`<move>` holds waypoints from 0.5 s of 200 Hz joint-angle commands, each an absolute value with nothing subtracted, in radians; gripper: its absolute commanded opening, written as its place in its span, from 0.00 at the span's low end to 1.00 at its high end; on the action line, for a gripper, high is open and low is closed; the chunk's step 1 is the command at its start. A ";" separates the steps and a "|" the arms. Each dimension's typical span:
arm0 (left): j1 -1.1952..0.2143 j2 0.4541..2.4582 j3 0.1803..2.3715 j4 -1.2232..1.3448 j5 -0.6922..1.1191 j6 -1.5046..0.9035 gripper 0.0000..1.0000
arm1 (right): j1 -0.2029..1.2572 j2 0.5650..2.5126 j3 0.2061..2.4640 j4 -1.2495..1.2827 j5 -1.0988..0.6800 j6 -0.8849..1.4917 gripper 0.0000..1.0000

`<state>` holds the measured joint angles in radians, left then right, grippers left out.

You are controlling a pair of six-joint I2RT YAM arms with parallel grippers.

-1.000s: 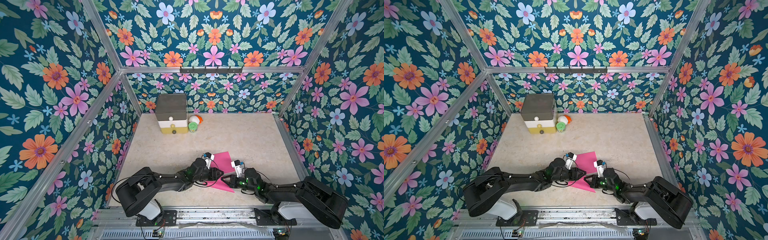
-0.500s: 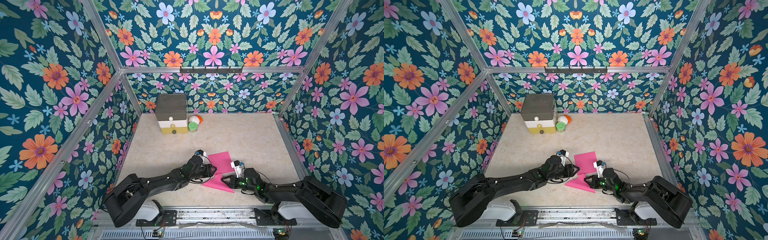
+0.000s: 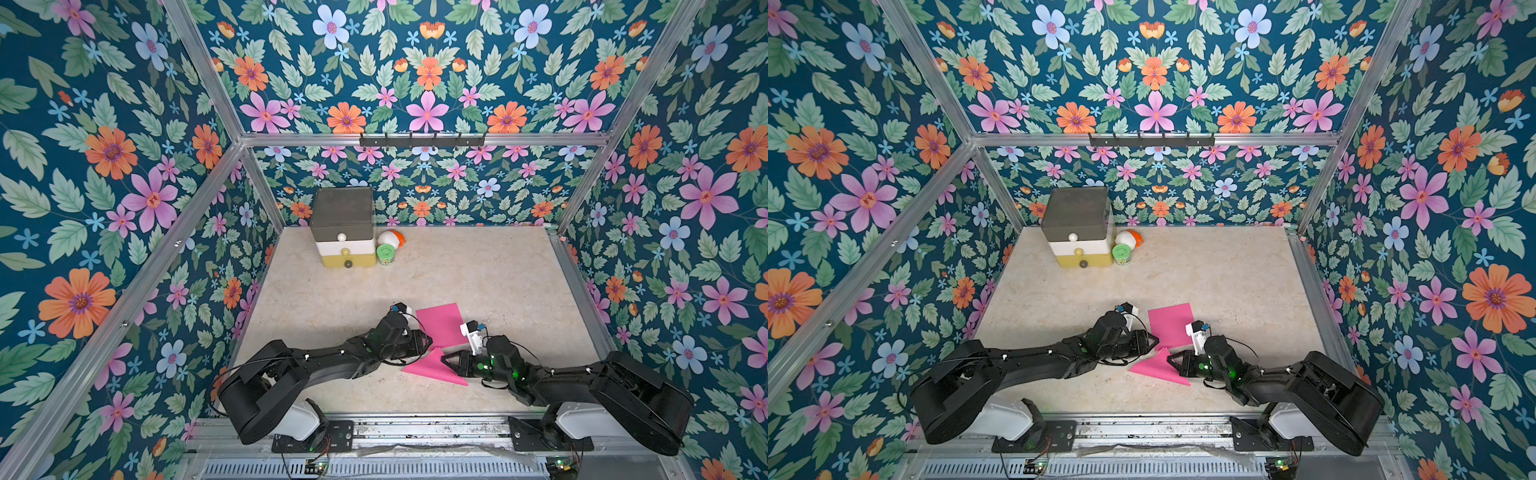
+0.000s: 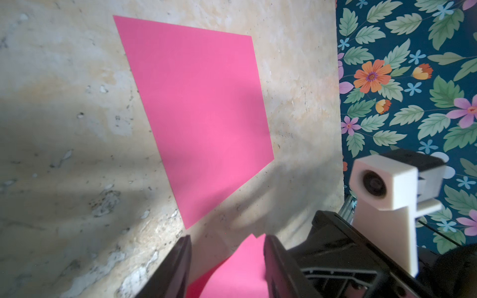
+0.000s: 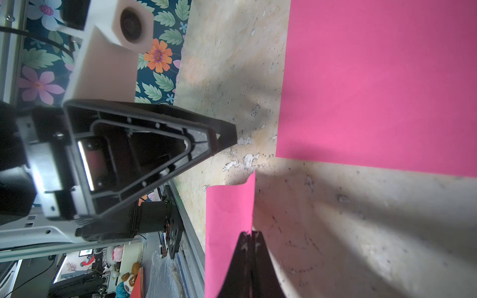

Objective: Fold the square paper diagonally
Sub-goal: Fold the paper at the center of the board.

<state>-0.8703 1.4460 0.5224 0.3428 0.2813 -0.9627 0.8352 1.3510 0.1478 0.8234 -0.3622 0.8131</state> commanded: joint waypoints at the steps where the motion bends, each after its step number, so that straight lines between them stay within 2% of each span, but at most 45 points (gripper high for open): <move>1: -0.869 1.463 0.510 0.424 0.330 -0.974 0.55 | 0.840 1.363 0.158 0.825 -0.360 0.797 0.00; 55: -0.878 1.506 0.501 0.525 0.416 -0.992 0.58 | 0.844 1.373 0.167 0.819 -0.357 0.796 0.00; 100: -0.883 1.532 0.499 0.573 0.464 -0.999 0.55 | 0.850 1.383 0.174 0.819 -0.368 0.790 0.00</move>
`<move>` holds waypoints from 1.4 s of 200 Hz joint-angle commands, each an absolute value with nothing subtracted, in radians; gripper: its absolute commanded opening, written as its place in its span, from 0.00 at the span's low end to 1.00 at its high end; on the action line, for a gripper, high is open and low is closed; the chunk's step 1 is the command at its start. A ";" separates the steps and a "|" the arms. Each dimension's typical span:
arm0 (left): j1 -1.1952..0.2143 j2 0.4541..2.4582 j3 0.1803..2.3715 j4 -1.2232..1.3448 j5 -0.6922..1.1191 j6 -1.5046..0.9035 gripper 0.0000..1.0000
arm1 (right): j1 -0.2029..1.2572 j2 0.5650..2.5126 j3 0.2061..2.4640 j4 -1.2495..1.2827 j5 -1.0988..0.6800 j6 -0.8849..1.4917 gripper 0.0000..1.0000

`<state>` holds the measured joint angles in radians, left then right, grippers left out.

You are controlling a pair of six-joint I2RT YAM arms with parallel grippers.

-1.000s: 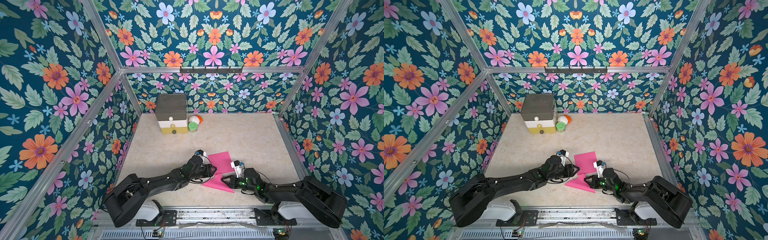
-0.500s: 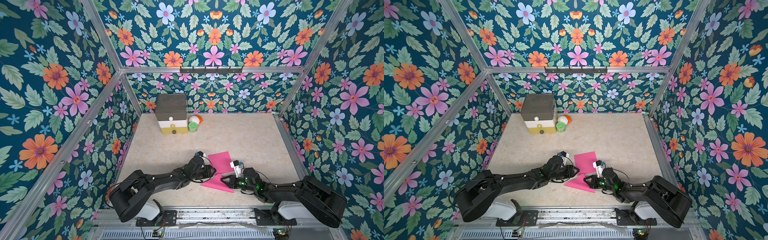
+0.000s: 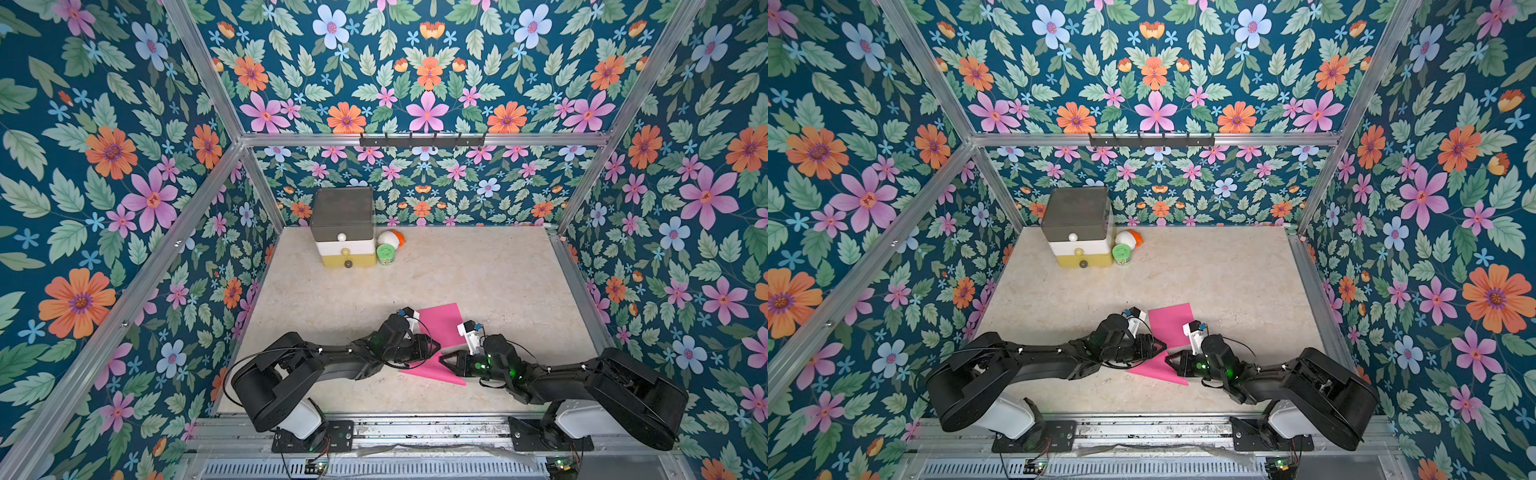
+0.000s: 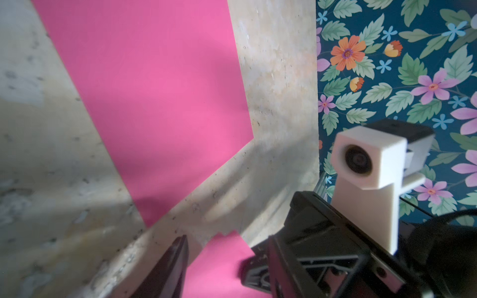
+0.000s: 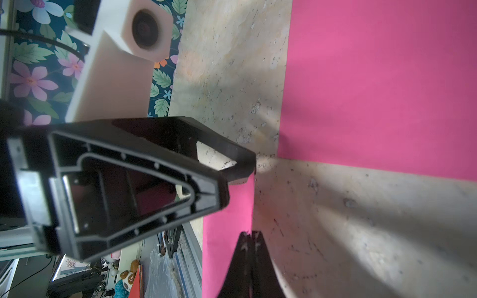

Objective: Fold the square paper diagonally
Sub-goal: Fold the paper at the center of the board.

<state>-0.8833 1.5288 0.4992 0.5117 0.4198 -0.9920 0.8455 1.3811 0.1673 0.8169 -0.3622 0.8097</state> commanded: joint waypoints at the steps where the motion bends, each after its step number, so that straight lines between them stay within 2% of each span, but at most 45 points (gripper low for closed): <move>1: -0.882 1.532 0.499 0.572 0.466 -0.998 0.55 | 0.850 1.382 0.174 0.819 -0.368 0.789 0.00; 24: -0.860 1.478 0.501 0.541 0.472 -0.977 0.54 | 0.850 1.357 0.168 0.818 -0.375 0.789 0.00; 61: -0.744 1.319 0.495 0.363 0.473 -0.888 0.58 | 0.842 1.237 0.130 0.826 -0.401 0.816 0.00; 107: -0.718 1.227 0.488 0.389 0.695 -0.813 0.70 | 0.793 0.988 0.156 0.697 -0.570 0.826 0.00; 119: -0.719 1.196 0.479 0.438 0.755 -0.825 0.85 | 0.790 0.929 0.180 0.634 -0.605 0.819 0.00; 126: -0.719 1.172 0.476 0.459 0.775 -0.832 0.89 | 0.790 0.903 0.196 0.593 -0.617 0.811 0.00; 148: -0.719 1.077 0.462 0.512 0.799 -0.849 0.92 | 0.788 0.841 0.227 0.505 -0.626 0.799 0.00; 166: -0.720 1.039 0.475 0.451 0.773 -0.822 0.94 | 0.787 0.816 0.242 0.455 -0.609 0.789 0.00; 181: -0.724 1.057 0.473 0.428 0.772 -0.817 0.92 | 0.787 0.820 0.241 0.472 -0.612 0.798 0.00; 198: -0.735 1.087 0.453 0.463 0.779 -0.836 0.84 | 0.787 0.841 0.232 0.523 -0.628 0.818 0.00; 227: -0.754 1.104 0.439 0.490 0.765 -0.844 0.79 | 0.787 0.861 0.226 0.605 -0.666 0.858 0.00; 280: -0.780 1.097 0.435 0.603 0.832 -0.877 0.60 | 0.787 0.859 0.267 0.560 -0.701 0.848 0.00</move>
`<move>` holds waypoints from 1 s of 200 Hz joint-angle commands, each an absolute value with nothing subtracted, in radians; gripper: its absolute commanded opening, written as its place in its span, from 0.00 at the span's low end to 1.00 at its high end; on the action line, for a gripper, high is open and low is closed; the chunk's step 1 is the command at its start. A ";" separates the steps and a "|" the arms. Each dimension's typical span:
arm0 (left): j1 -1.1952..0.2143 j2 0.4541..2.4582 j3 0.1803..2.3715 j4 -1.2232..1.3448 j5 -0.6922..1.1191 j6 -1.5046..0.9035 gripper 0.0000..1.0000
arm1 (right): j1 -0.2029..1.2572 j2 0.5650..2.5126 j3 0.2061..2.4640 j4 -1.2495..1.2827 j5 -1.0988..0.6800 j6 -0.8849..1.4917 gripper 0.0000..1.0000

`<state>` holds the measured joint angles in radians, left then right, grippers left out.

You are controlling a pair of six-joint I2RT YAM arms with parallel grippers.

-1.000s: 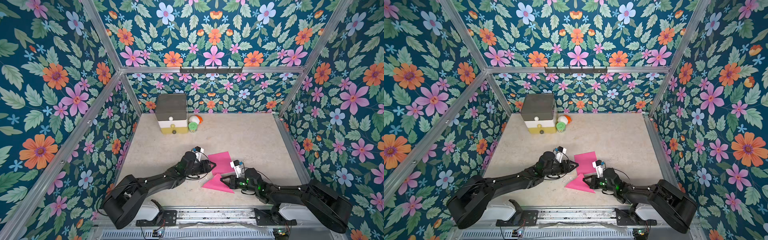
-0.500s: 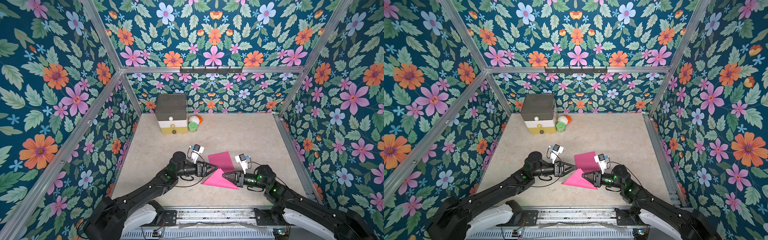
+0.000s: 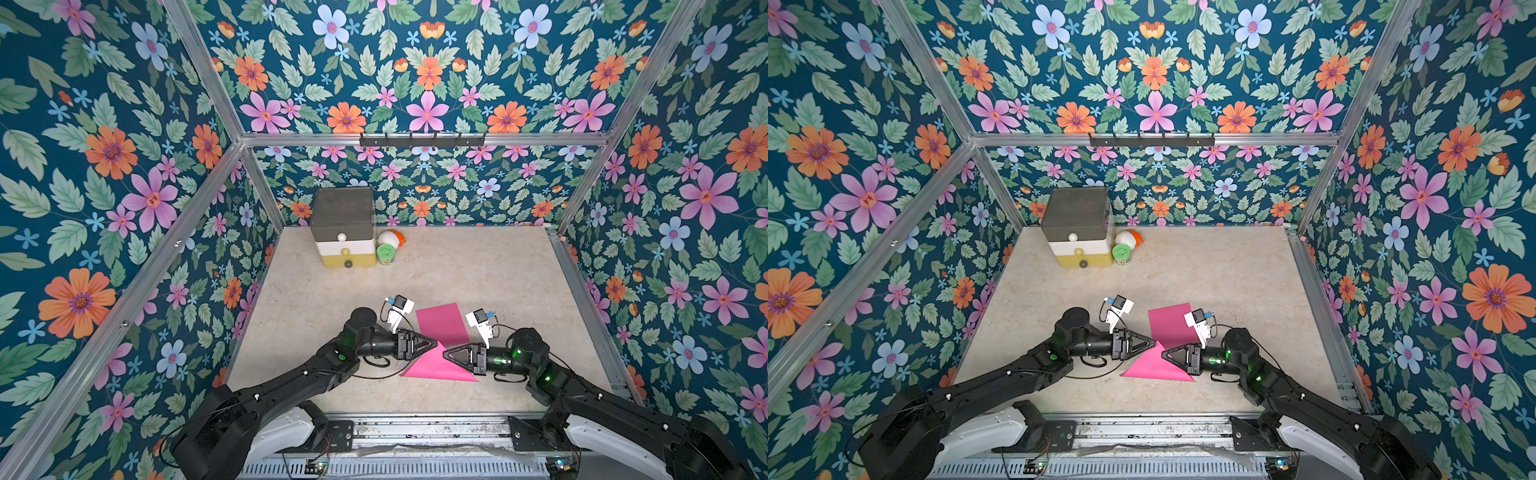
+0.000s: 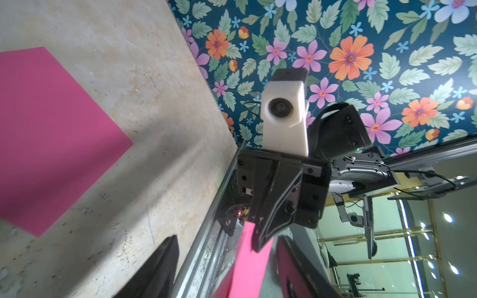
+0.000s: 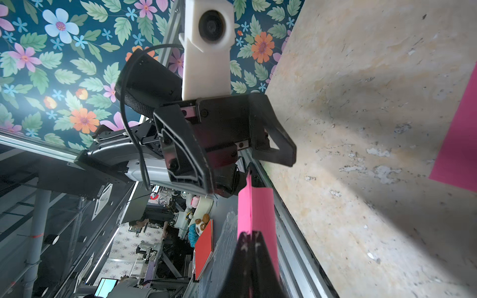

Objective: Fold the square paper diagonally
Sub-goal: Fold the paper at the center of the board.

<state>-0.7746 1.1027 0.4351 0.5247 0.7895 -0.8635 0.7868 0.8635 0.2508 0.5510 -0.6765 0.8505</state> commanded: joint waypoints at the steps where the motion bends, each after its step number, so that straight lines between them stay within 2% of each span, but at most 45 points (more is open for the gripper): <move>1: -0.780 1.096 0.435 0.604 0.833 -0.877 0.59 | 0.787 0.859 0.268 0.558 -0.701 0.847 0.00; 17: -0.783 1.093 0.429 0.623 0.840 -0.889 0.46 | 0.787 0.862 0.272 0.557 -0.706 0.847 0.00; 35: -0.786 1.101 0.433 0.620 0.843 -0.887 0.24 | 0.786 0.868 0.272 0.566 -0.712 0.850 0.00; 51: -0.787 1.107 0.434 0.621 0.843 -0.889 0.14 | 0.787 0.868 0.275 0.567 -0.713 0.851 0.00; 67: -0.787 1.110 0.434 0.628 0.847 -0.891 0.13 | 0.787 0.873 0.277 0.568 -0.716 0.851 0.00; 84: -0.788 1.116 0.429 0.662 0.858 -0.905 0.25 | 0.787 0.876 0.280 0.565 -0.715 0.850 0.00; 104: -0.793 1.116 0.418 0.701 0.865 -0.919 0.29 | 0.787 0.879 0.282 0.560 -0.711 0.848 0.00; 129: -0.799 1.128 0.418 0.696 0.859 -0.914 0.14 | 0.787 0.888 0.281 0.560 -0.706 0.846 0.00; 143: -0.800 1.138 0.418 0.694 0.853 -0.908 0.00 | 0.785 0.890 0.280 0.559 -0.700 0.842 0.00; 175: -0.799 1.157 0.405 0.701 0.809 -0.906 0.00 | 0.785 0.895 0.276 0.542 -0.677 0.834 0.00; 188: -0.799 1.165 0.411 0.650 0.758 -0.888 0.00 | 0.785 0.889 0.291 0.457 -0.624 0.806 0.00; 191: -0.799 1.166 0.416 0.630 0.737 -0.879 0.00 | 0.785 0.886 0.298 0.420 -0.598 0.791 0.04; 200: -0.798 1.174 0.426 0.550 0.656 -0.860 0.00 | 0.785 0.872 0.328 0.274 -0.471 0.747 0.27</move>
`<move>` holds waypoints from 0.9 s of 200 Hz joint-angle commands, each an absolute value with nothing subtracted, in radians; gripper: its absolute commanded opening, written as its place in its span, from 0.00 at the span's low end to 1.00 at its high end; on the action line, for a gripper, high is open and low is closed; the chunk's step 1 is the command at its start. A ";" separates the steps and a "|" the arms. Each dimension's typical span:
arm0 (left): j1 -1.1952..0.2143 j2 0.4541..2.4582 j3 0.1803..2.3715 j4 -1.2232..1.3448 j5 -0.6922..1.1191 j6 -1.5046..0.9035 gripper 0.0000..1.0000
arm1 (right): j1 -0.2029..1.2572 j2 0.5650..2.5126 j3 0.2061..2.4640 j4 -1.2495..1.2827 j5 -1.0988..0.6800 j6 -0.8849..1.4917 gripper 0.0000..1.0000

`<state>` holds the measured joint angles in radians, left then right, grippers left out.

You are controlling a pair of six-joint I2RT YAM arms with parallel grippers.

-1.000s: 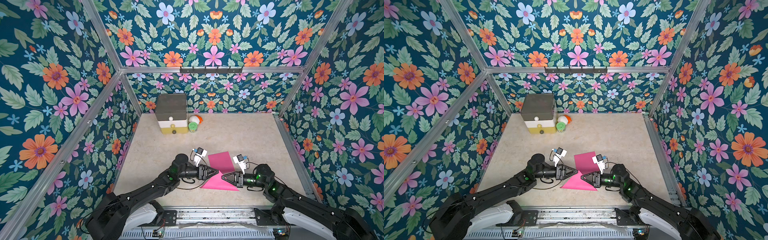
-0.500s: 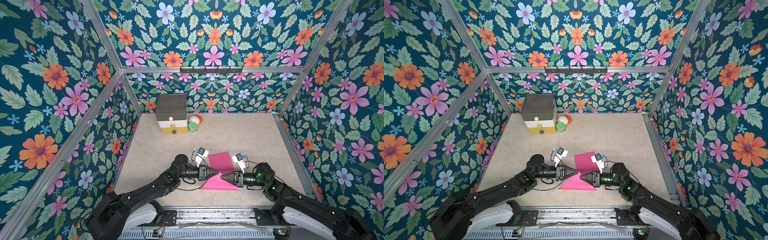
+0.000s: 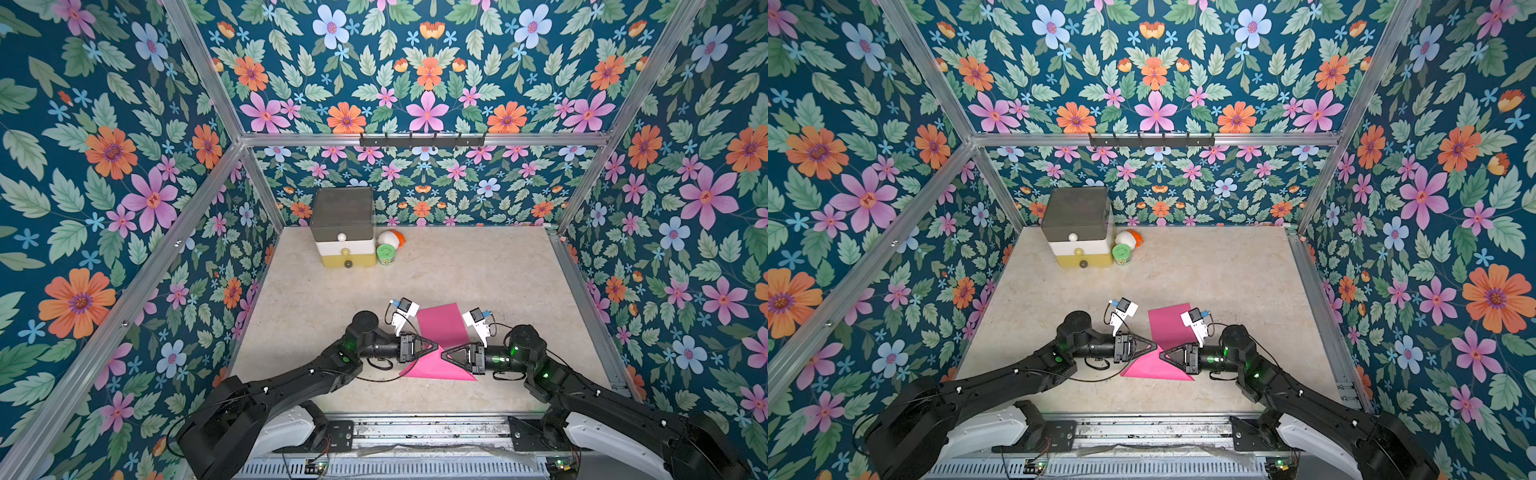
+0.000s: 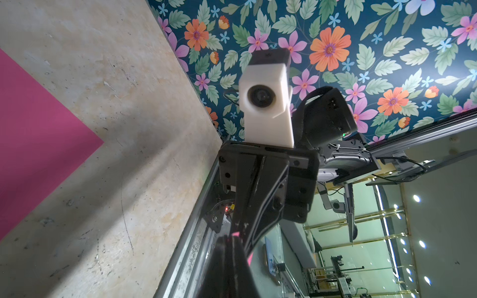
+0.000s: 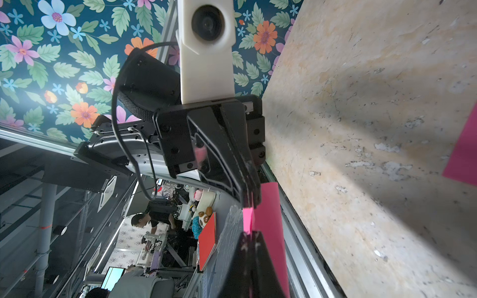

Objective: Fold the square paper diagonally
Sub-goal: Fold the paper at the center of the board.

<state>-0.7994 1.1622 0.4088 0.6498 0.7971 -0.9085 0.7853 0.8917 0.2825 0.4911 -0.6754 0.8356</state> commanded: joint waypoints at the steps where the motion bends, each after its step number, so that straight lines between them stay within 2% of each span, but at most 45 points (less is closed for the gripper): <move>1: -0.799 1.176 0.426 0.544 0.647 -0.859 0.00 | 0.785 0.870 0.332 0.265 -0.453 0.742 0.30; 8: -0.796 1.191 0.422 0.515 0.582 -0.868 0.00 | 0.784 0.860 0.351 0.153 -0.331 0.720 0.43; 14: -0.792 1.214 0.410 0.527 0.544 -0.890 0.00 | 0.784 0.854 0.364 0.094 -0.243 0.710 0.49; 28: -0.789 1.293 0.379 0.585 0.475 -0.975 0.00 | 0.784 0.852 0.393 -0.015 -0.086 0.708 0.50; 45: -0.787 1.430 0.357 0.681 0.451 -1.066 0.00 | 0.791 0.859 0.406 -0.048 -0.035 0.728 0.56; 69: -0.780 1.604 0.325 0.858 0.454 -1.170 0.00 | 0.870 0.900 0.420 -0.056 0.046 0.767 0.57; 86: -0.772 1.673 0.304 0.948 0.441 -1.210 0.00 | 0.939 0.960 0.414 0.010 0.055 0.813 0.46; 109: -0.762 1.700 0.282 0.971 0.401 -1.214 0.00 | 1.003 1.053 0.386 0.166 0.036 0.886 0.23; 118: -0.761 1.697 0.275 0.974 0.390 -1.206 0.00 | 1.015 1.091 0.376 0.234 0.018 0.908 0.17; 148: -0.762 1.670 0.261 0.966 0.378 -1.161 0.00 | 1.083 1.187 0.421 0.342 0.030 0.911 0.12; 180: -0.761 1.624 0.254 0.900 0.349 -1.084 0.00 | 1.090 1.237 0.480 0.352 0.068 0.909 0.10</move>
